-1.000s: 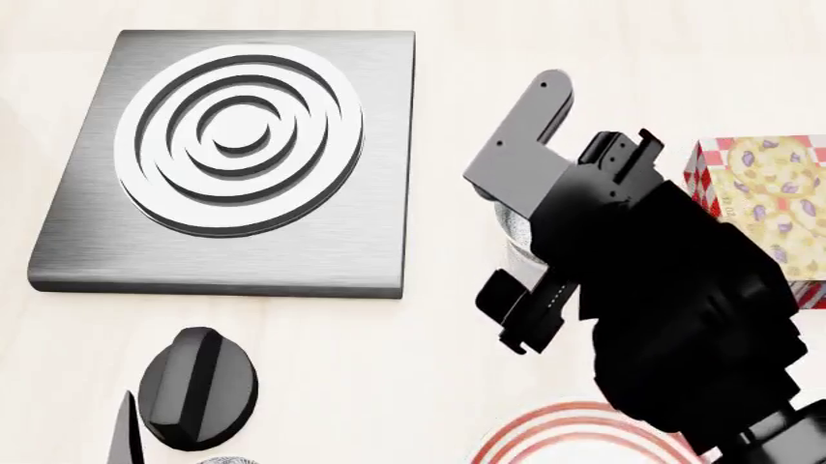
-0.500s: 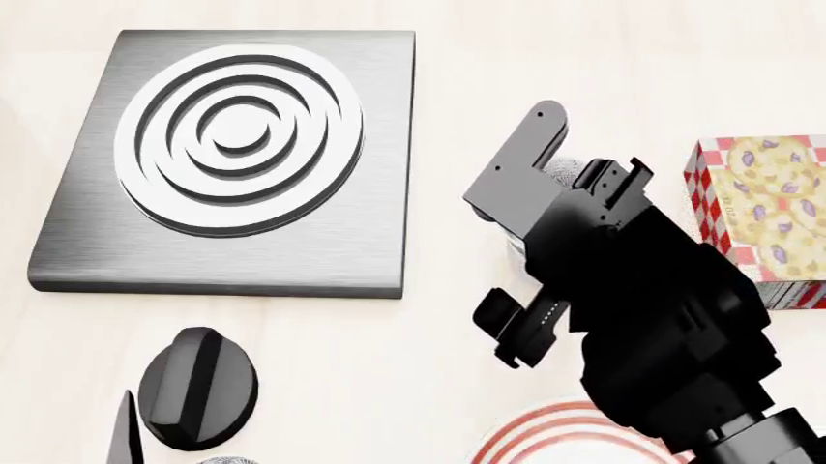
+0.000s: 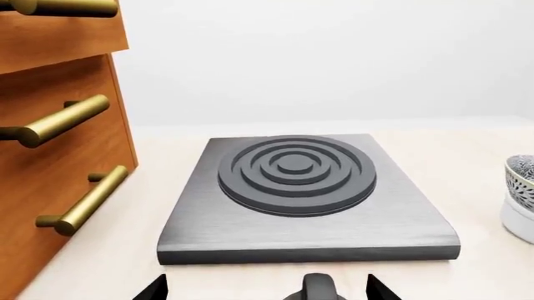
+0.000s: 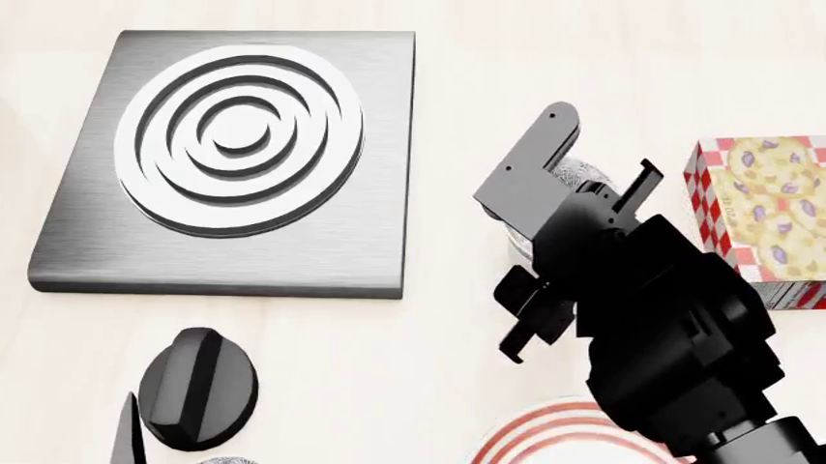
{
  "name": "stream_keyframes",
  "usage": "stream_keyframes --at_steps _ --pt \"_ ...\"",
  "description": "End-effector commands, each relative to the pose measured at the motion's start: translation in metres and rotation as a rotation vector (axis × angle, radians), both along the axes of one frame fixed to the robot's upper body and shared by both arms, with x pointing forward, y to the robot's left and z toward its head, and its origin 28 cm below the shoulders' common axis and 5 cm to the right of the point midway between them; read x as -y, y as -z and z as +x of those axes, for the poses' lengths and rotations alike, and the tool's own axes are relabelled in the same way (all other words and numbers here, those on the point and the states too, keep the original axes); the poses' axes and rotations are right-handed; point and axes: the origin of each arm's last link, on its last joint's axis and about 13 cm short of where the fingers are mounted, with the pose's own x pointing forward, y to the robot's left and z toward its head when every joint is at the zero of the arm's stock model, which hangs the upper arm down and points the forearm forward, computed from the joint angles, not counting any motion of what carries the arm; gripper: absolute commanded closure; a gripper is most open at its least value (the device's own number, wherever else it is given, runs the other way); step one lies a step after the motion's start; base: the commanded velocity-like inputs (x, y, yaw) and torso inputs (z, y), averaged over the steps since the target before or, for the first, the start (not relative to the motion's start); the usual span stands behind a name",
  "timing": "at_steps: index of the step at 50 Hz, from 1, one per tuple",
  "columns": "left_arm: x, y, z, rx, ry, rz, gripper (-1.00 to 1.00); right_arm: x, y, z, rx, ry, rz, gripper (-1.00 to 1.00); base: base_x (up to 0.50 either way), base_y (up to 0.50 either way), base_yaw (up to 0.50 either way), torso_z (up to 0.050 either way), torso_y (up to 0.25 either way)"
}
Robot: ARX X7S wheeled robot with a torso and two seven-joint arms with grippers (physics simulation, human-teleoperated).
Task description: Pick the akita bowl on the ramekin and place it on the plate.
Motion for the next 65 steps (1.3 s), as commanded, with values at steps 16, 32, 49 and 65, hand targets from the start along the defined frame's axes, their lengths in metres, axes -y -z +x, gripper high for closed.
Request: stream_keyframes --at_steps 16,32,49,65 --pt "0.0 0.002 0.002 -0.012 -0.008 -0.001 -1.0 -0.001 -0.006 -0.01 0.007 -0.014 -0.032 1.0 0.0 0.0 0.0 0.0 -0.001" --pt "0.0 0.001 0.001 -0.01 -0.009 -0.004 -1.0 -0.003 -0.024 -0.019 0.021 -0.026 -0.067 1.0 0.0 0.0 0.0 0.0 0.0" --pt "0.0 0.0 0.001 -0.007 -0.011 -0.005 -1.0 -0.004 -0.042 -0.028 0.036 -0.041 -0.094 1.0 0.0 0.0 0.0 0.0 0.0" --pt "0.0 0.0 0.001 -0.004 -0.011 -0.009 -1.0 -0.003 -0.06 -0.036 0.05 -0.053 -0.125 1.0 0.0 0.0 0.0 0.0 0.0"
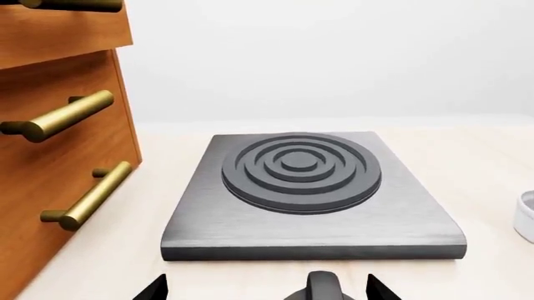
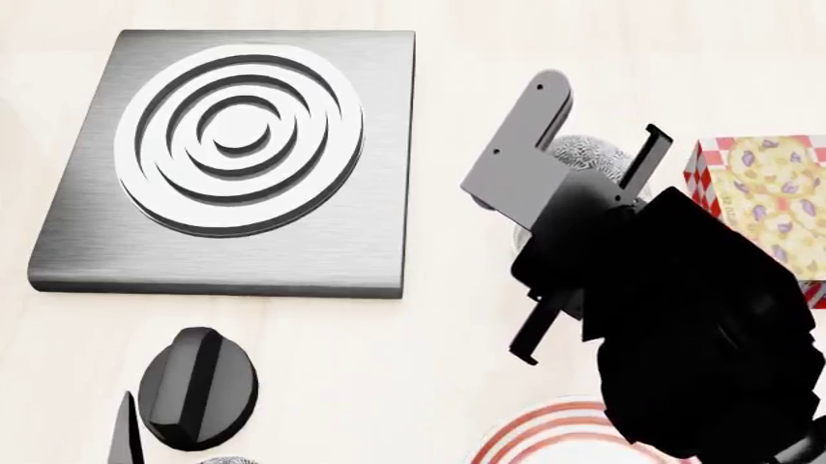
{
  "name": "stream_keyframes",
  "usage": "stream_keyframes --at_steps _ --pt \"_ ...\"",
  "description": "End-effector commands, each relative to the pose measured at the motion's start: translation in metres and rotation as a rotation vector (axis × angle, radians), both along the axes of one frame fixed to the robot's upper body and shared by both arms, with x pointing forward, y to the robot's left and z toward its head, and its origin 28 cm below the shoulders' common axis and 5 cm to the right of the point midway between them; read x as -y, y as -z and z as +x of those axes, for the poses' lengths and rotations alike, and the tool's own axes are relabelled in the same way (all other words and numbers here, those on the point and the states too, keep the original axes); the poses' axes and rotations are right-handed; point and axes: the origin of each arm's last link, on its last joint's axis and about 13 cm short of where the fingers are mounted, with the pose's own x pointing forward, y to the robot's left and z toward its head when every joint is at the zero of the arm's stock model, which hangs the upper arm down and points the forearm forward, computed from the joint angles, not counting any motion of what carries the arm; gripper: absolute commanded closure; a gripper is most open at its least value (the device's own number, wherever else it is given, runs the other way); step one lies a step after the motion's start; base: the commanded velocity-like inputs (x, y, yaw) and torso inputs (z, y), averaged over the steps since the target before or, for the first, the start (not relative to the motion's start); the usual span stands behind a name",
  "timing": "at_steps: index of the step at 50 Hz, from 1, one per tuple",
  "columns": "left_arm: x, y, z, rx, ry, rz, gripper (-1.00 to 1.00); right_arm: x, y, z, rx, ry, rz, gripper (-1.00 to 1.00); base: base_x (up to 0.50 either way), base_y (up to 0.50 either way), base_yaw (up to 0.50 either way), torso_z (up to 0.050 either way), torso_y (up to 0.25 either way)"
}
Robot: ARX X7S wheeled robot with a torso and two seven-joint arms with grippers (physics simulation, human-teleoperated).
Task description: Pick the akita bowl on the ramekin and place it on the plate.
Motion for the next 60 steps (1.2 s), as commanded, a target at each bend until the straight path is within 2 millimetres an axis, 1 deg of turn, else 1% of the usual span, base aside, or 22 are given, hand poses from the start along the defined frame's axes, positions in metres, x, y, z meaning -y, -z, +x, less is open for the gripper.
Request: stream_keyframes --at_steps 1,7,16,22,27,35,39,40,48,50,56,60 --pt "0.0 -0.001 0.0 0.003 0.0 -0.003 -1.0 0.001 -0.017 -0.006 0.032 -0.007 -0.027 1.0 0.0 0.0 0.0 0.0 0.0" --pt "0.0 -0.001 0.0 0.004 -0.001 -0.005 -1.0 -0.001 -0.024 -0.013 0.029 -0.027 -0.044 1.0 0.0 0.0 0.0 0.0 0.0" --pt "-0.001 -0.001 0.0 0.006 -0.001 -0.007 -1.0 -0.003 -0.033 -0.028 0.013 -0.066 -0.089 1.0 0.0 0.0 0.0 0.0 0.0" --pt "-0.001 -0.001 0.0 0.006 -0.001 -0.007 -1.0 -0.004 -0.04 -0.044 0.0 -0.103 -0.121 1.0 0.0 0.0 0.0 0.0 0.0" --pt "-0.002 -0.002 0.0 0.007 -0.002 -0.009 -1.0 -0.003 -0.041 -0.054 -0.018 -0.132 -0.138 1.0 0.0 0.0 0.0 0.0 0.0" --pt "-0.002 -0.003 0.0 0.009 -0.001 -0.008 -1.0 0.001 -0.041 -0.073 -0.062 -0.182 -0.161 1.0 0.0 0.0 0.0 0.0 0.0" --pt "-0.001 -0.003 0.0 0.009 -0.001 -0.007 -1.0 0.002 -0.039 -0.078 -0.073 -0.191 -0.168 1.0 0.0 0.0 0.0 0.0 0.0" --pt "-0.001 -0.003 -0.001 0.01 -0.001 -0.009 -1.0 0.002 -0.038 -0.084 -0.081 -0.197 -0.182 1.0 0.0 0.0 0.0 0.0 0.0" --pt "-0.001 -0.003 -0.002 0.012 -0.001 -0.007 -1.0 0.003 -0.038 -0.104 -0.097 -0.215 -0.204 1.0 0.0 0.0 0.0 0.0 0.0" --pt "-0.001 -0.003 -0.002 0.013 -0.001 -0.007 -1.0 0.004 -0.036 -0.106 -0.101 -0.217 -0.215 1.0 0.0 0.0 0.0 0.0 0.0" --pt "-0.002 -0.004 -0.002 0.014 -0.002 -0.008 -1.0 0.007 -0.021 -0.121 -0.135 -0.235 -0.212 1.0 0.0 0.0 0.0 0.0 0.003" --pt "-0.002 -0.004 -0.002 0.013 -0.002 -0.008 -1.0 0.009 -0.018 -0.129 -0.142 -0.242 -0.199 1.0 0.0 0.0 0.0 0.0 0.0"
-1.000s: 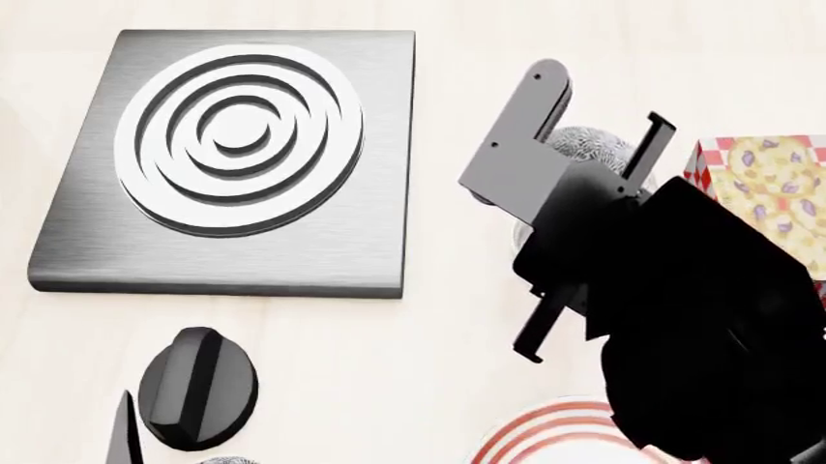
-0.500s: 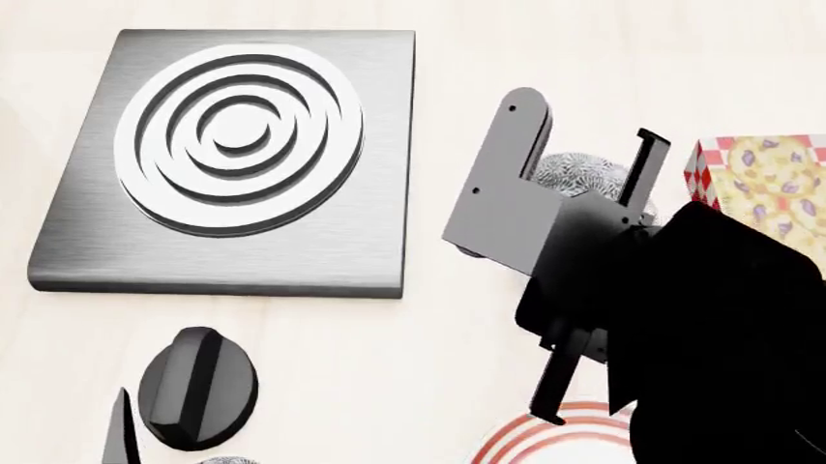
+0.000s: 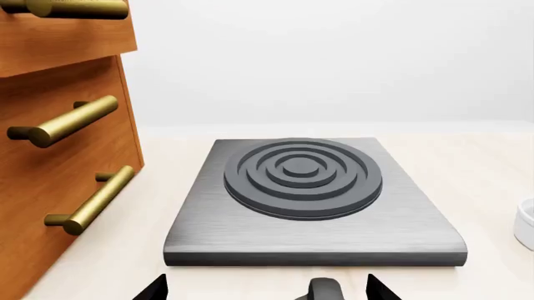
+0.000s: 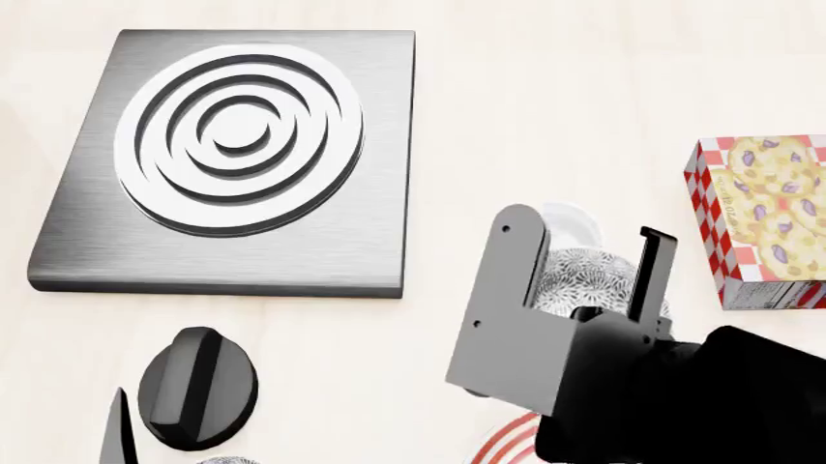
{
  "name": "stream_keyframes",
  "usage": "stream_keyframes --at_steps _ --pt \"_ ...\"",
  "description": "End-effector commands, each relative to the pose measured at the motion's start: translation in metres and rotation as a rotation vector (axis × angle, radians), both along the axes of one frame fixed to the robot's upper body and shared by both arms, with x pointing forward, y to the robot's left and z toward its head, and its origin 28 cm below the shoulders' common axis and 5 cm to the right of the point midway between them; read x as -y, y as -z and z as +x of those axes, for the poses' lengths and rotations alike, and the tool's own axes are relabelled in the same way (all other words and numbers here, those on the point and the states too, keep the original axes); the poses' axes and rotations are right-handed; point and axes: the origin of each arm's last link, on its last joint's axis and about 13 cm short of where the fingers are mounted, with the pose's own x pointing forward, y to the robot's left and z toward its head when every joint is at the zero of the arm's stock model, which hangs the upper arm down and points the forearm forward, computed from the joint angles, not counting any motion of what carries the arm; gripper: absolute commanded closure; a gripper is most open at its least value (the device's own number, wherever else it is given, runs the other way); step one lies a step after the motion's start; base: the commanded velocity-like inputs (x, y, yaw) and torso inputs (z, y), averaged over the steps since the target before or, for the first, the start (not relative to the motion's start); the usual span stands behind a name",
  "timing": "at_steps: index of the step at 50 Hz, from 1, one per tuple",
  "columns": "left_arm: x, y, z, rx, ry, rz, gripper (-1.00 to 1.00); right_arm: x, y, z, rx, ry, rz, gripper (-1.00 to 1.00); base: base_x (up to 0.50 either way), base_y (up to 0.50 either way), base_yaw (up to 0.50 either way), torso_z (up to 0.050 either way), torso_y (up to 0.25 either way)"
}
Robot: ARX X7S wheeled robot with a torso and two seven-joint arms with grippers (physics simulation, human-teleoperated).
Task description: Pick the akita bowl on the ramekin and place it on the plate.
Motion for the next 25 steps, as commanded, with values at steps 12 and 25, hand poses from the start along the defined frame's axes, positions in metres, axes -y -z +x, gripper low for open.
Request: stream_keyframes --at_steps 12,25 --pt "0.0 -0.001 0.0 0.002 0.0 -0.002 -1.0 0.004 0.021 -0.041 -0.038 -0.05 0.018 1.0 0.0 0.0 0.0 0.0 0.0" --pt "0.0 -0.001 0.0 0.002 -0.001 -0.001 -1.0 0.007 0.033 -0.047 -0.069 -0.053 0.022 1.0 0.0 0.0 0.0 0.0 0.0"
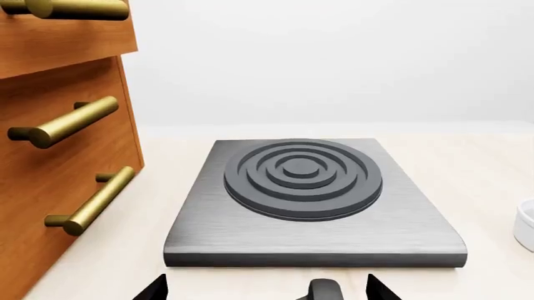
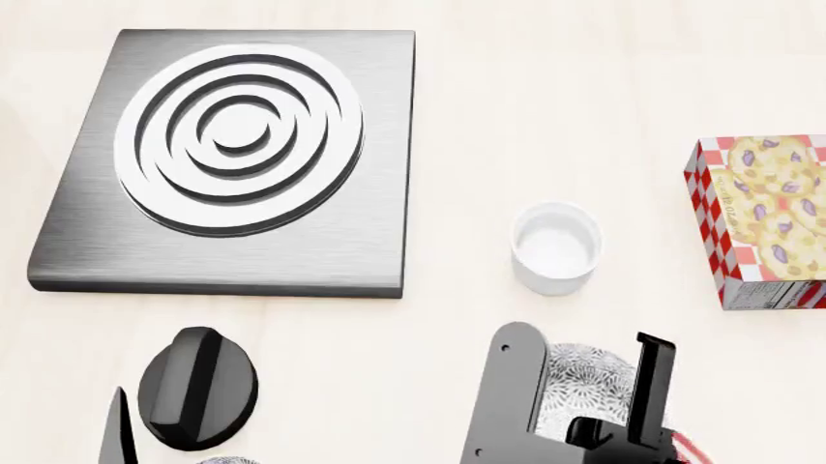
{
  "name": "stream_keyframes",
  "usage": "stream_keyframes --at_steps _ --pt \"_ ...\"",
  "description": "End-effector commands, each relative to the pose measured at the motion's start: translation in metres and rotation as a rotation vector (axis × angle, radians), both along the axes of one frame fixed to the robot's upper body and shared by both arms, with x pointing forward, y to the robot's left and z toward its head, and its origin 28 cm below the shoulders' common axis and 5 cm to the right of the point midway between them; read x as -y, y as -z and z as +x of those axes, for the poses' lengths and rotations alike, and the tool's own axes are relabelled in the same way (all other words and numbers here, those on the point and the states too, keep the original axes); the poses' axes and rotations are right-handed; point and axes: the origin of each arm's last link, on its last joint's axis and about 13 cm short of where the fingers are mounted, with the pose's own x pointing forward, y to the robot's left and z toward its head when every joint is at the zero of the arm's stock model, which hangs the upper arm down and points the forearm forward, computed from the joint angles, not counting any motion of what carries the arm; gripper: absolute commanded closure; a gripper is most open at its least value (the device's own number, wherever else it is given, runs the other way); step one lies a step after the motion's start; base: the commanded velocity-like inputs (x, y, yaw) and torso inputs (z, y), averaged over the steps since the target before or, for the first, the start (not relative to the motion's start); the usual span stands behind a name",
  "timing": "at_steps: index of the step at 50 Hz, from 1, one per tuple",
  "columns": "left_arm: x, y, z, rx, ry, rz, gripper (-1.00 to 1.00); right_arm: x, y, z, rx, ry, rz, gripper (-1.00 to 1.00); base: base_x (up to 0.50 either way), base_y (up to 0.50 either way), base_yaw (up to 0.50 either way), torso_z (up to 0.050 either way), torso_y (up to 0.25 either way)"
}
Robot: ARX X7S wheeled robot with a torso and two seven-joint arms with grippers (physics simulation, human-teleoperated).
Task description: Pick the akita bowl on the ramekin and place it on the plate.
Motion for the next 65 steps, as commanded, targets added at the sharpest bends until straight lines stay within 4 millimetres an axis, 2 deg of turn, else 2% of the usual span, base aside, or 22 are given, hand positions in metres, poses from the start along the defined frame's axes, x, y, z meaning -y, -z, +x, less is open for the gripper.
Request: stream_keyframes --at_steps 1,22,65 --pt "0.0 0.0 0.0 0.0 0.0 0.0 -1.0 0.003 0.007 -0.008 0.001 0.002 0.002 1.0 0.0 0.0 0.0 0.0 0.0" --pt "0.0 0.001 0.0 -0.001 0.001 0.001 -1.0 0.016 0.024 -0.02 -0.028 0.05 0.04 1.0 0.0 0.0 0.0 0.0 0.0" --pt "0.0 0.0 0.0 0.002 0.0 0.002 -1.0 0.025 0.059 -0.026 -0.084 0.093 0.087 1.0 0.0 0.0 0.0 0.0 0.0"
